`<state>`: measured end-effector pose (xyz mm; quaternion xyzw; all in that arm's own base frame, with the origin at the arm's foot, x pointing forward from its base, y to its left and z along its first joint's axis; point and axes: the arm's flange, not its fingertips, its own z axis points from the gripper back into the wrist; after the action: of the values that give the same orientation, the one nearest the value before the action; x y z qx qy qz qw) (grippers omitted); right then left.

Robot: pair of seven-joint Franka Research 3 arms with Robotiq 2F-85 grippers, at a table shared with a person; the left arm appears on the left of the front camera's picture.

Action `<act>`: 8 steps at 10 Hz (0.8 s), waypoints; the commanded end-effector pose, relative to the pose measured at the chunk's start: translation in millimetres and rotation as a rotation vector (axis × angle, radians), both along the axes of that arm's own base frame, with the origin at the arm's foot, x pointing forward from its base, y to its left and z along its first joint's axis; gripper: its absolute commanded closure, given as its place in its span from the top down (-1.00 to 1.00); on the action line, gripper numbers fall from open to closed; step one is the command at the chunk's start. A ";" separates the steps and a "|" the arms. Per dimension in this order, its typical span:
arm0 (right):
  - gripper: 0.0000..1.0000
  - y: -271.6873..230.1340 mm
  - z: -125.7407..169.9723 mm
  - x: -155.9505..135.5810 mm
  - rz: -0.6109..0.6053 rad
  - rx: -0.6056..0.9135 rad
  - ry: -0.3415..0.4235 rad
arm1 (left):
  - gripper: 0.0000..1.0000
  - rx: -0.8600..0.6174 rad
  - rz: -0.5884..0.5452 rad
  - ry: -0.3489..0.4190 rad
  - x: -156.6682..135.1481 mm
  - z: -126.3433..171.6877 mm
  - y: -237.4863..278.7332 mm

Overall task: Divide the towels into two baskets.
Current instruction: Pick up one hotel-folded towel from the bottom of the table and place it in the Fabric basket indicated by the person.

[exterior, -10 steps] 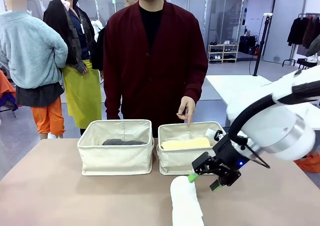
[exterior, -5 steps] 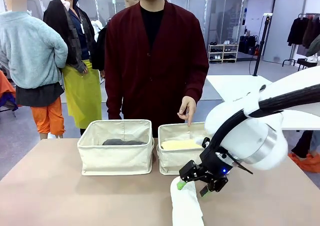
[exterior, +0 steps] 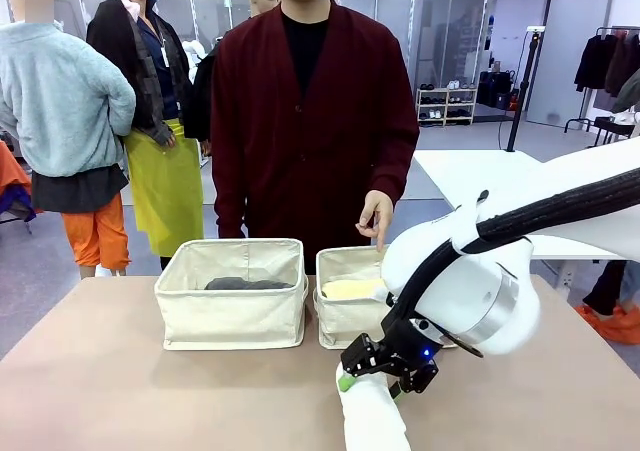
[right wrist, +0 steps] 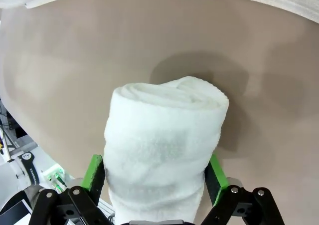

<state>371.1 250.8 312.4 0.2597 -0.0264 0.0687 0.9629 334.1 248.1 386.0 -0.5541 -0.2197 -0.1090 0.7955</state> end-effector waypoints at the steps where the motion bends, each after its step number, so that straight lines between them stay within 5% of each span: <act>1: 0.72 15.2 -4.0 0.2 -0.015 -0.041 -0.001 | 1.00 -0.002 0.007 -0.009 -5.6 2.0 -1.7; 2: 0.04 15.6 -5.2 0.0 0.003 -0.041 -0.012 | 1.00 -0.002 0.007 -0.009 -5.6 2.0 -1.7; 4: -1.00 14.7 -5.7 -1.6 0.007 -0.054 -0.019 | 1.00 -0.002 0.007 -0.009 -5.6 2.0 -1.7; 7: -0.88 6.5 9.6 -2.9 0.009 -0.063 -0.051 | 1.00 -0.002 0.007 -0.009 -5.6 2.0 -1.7; 8: -1.00 2.4 26.7 -7.7 0.044 -0.076 -0.061 | 1.00 -0.002 0.007 -0.009 -5.6 2.0 -1.7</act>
<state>372.2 254.5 321.9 0.2374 -0.0428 0.1016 0.9651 334.1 248.2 386.0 -0.5541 -0.2198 -0.1090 0.7955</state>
